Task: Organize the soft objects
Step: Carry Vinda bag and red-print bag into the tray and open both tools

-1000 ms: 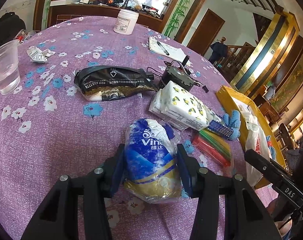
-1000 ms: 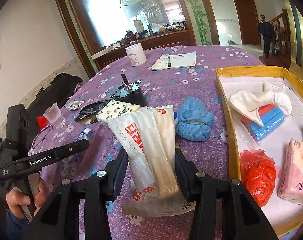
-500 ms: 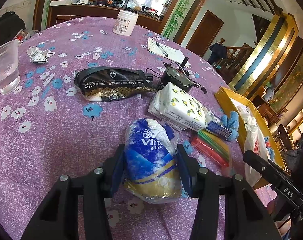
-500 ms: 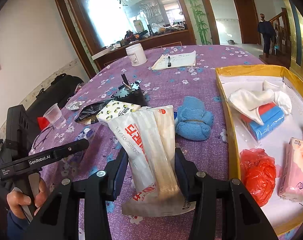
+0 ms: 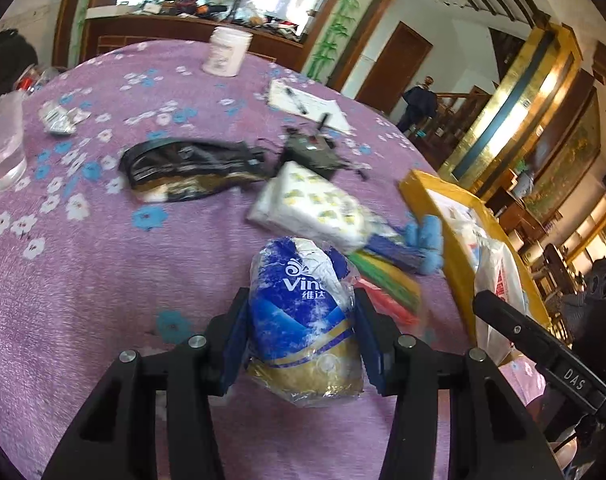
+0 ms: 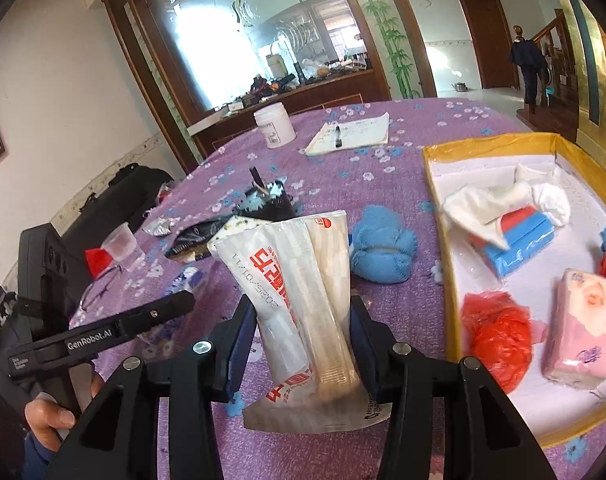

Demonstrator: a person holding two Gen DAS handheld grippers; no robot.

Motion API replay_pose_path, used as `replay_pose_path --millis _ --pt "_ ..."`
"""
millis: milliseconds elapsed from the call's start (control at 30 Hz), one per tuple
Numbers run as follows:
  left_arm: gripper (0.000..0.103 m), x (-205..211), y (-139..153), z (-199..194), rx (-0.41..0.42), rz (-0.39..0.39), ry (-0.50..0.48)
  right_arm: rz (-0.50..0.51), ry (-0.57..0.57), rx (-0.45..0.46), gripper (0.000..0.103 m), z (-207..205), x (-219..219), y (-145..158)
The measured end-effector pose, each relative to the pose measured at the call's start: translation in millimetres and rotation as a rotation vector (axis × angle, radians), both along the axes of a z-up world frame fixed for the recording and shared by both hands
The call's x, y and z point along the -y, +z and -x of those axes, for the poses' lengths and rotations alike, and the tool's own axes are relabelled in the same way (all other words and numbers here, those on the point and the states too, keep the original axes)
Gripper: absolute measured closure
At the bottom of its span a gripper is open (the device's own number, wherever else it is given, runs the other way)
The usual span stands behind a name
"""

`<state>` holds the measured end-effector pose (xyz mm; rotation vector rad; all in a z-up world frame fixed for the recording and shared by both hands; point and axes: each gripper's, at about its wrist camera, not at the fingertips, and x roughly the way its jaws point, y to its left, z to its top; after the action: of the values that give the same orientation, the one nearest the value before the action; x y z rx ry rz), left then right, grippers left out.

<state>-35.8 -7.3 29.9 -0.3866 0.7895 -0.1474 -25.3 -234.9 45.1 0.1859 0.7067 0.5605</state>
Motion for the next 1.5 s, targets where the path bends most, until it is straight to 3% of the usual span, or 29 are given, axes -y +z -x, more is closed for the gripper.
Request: replay_pose_path --millis 167,500,700,933,1133,1300,1400,1500 --pt "0.055 35.4 21.3 -1.2 0.030 -0.021 -0.070 -0.047 -0.059 0.025 0.053 4.3 31.7 17.6" --pt "0.055 133.8 35.6 -32.4 0.006 -0.015 -0.250 -0.120 -0.263 0.007 0.053 -8.8 131.6 30.6" --pt "0.055 195.7 38.6 -52.0 0.005 -0.005 -0.341 -0.047 -0.332 -0.048 0.053 -35.2 174.3 24.0" --pt "0.055 248.5 19.1 -83.1 -0.046 -0.019 -0.395 0.055 -0.366 -0.141 0.053 -78.4 199.8 13.8" --pt "0.055 268.8 1.6 -94.0 -0.096 -0.063 -0.400 0.083 -0.382 -0.196 0.052 -100.3 201.0 3.8" --pt "0.053 269.4 -1.1 -89.4 -0.080 -0.075 -0.402 0.085 -0.383 -0.212 0.049 -107.1 195.6 0.3" --pt "0.041 265.2 -0.6 -88.5 -0.079 -0.057 -0.404 0.067 -0.381 -0.220 0.038 -107.8 194.5 -0.8" --pt "0.035 259.8 3.2 -85.3 -0.064 -0.034 -0.395 0.056 -0.390 -0.207 0.036 -104.5 195.5 2.7"
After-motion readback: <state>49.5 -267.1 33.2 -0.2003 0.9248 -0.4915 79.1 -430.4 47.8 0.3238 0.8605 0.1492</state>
